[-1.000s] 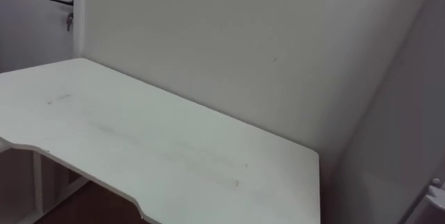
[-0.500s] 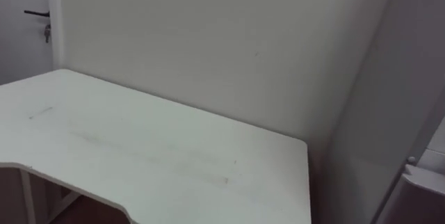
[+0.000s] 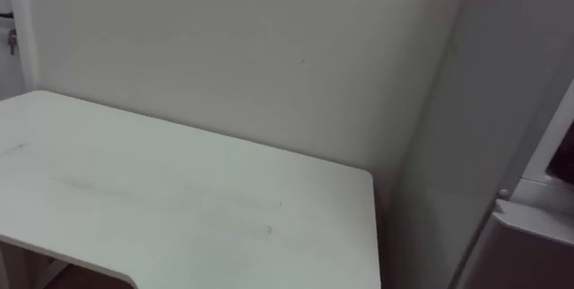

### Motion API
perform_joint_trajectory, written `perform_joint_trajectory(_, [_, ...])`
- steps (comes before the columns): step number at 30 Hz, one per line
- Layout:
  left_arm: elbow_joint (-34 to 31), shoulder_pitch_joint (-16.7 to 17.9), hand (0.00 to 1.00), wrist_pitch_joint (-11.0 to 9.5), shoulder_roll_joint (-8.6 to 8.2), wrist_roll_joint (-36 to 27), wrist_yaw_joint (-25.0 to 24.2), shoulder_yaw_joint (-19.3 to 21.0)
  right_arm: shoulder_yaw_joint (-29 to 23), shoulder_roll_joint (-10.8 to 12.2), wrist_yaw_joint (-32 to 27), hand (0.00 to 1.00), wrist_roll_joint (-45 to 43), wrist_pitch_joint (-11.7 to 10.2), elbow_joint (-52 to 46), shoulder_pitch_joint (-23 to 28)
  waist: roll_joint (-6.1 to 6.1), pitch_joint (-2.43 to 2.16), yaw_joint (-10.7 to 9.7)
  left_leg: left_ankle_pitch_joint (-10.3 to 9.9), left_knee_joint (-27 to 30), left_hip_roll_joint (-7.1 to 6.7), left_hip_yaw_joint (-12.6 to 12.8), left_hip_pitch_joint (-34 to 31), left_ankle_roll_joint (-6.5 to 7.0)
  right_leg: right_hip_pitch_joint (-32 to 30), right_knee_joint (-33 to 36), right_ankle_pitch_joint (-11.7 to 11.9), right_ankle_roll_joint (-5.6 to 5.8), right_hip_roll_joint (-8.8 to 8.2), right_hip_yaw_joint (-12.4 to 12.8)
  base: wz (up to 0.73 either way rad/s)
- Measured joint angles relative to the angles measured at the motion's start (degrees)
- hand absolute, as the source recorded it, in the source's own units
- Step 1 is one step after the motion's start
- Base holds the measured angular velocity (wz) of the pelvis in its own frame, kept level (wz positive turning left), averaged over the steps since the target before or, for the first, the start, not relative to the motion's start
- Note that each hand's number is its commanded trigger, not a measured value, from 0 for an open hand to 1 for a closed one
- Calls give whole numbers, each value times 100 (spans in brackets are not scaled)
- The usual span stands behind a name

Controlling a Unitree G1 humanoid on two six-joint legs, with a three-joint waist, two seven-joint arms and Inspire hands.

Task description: Put the bottle in the upper fridge

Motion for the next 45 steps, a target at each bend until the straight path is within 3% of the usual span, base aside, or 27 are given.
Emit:
perform_joint_trajectory(3, [0,-52,0,0,22,-61,9,-2,1,0,-7,0,0,11,-59,0,-47,24,-21,-1,-10,0,31,-12,1,-16,-40,0,0,9,-14,-4])
perform_joint_trajectory(8, [-2,-81,0,0,24,-457,24,-37,-33,0,-107,0,-7,91,-581,48,-54,-3,-150,0,-22,0,40,-101,0,-121,-39,0,-1,3,-14,-1])
perform_joint_trajectory(12, [-34,-76,0,-53,14,-450,16,-38,-211,1,-308,0,-445,81,-1598,406,54,-16,-176,2,-32,5,137,-103,0,-184,-39,-9,-12,15,87,-11])
perform_joint_trajectory(17, [1,-117,0,-122,20,-433,9,-30,-252,36,-464,0,-448,81,-2315,600,147,9,-264,1,-104,4,192,-88,-3,-207,-37,-9,-12,37,179,-8])
perform_joint_trajectory(19, [2,-140,0,-158,19,-431,-17,-58,-399,259,-713,0,-521,83,-2757,722,178,18,-274,3,-118,5,238,-75,-5,-220,-38,-9,-12,89,298,-10])
perform_joint_trajectory(23, [3,-147,0,-213,17,-429,-18,-58,-466,391,-911,0,-570,80,-3162,754,259,45,-273,2,-176,5,365,-6,-6,-229,-37,-8,-12,95,340,-17])
perform_joint_trajectory(27, [3,-169,0,-291,-1,-436,-6,-118,-581,522,-1047,0,-350,-84,-3854,786,359,41,-311,1,-188,5,370,9,-6,-218,-40,-8,-12,97,335,-1])
perform_joint_trajectory(30, [11,-180,0,-316,-30,-426,3,-256,-605,825,-1075,0,-364,-232,-4369,865,426,38,-320,2,-188,6,367,8,-7,-212,-56,-8,-12,99,305,0])
perform_joint_trajectory(37, [20,-110,0,-482,-48,-417,-28,-337,-610,1297,-858,0,33,-531,-5170,1234,481,39,-304,1,-193,5,360,52,-7,-149,-91,-8,-12,97,311,0])
perform_joint_trajectory(43, [11,-133,0,-571,-175,-310,-69,-337,-607,1413,-532,0,720,-791,-5582,1642,597,47,-306,1,-202,6,364,108,-8,-90,-128,2,-1,98,448,0])
perform_joint_trajectory(45, [9,-155,0,-566,-203,-308,-68,-361,-605,1563,-380,0,972,-797,-5684,1888,600,48,-322,0,-200,7,370,98,-9,-119,-125,2,-1,95,439,-2])
